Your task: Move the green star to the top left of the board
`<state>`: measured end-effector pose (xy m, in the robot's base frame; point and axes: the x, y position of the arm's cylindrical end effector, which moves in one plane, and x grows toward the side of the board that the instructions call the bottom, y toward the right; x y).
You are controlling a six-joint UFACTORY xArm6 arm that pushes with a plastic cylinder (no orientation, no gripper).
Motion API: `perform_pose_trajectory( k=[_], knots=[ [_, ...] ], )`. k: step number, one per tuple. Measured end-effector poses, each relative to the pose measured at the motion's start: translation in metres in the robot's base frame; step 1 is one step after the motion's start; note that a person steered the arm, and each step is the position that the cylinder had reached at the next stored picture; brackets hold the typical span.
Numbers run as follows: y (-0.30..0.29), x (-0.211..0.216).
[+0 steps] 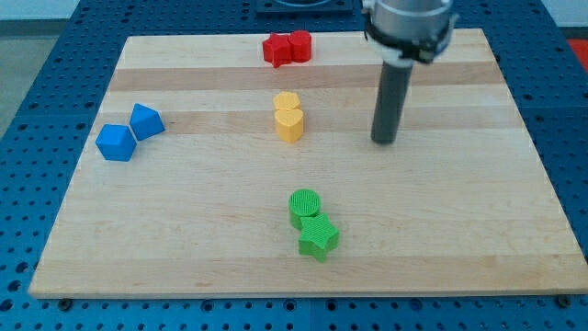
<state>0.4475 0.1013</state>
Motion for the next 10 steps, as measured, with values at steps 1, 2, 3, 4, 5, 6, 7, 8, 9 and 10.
perform_pose_trajectory(
  k=[1,2,3,4,5,6,7,8,9,10],
  knots=[
    [0.000,0.063],
    [0.000,0.110],
    [-0.006,0.151],
    [-0.016,0.171],
    [-0.036,0.166],
    [-0.063,0.152],
    [-0.083,0.140],
    [-0.106,0.135],
    [-0.121,0.126],
    [-0.121,0.106]
  ],
)
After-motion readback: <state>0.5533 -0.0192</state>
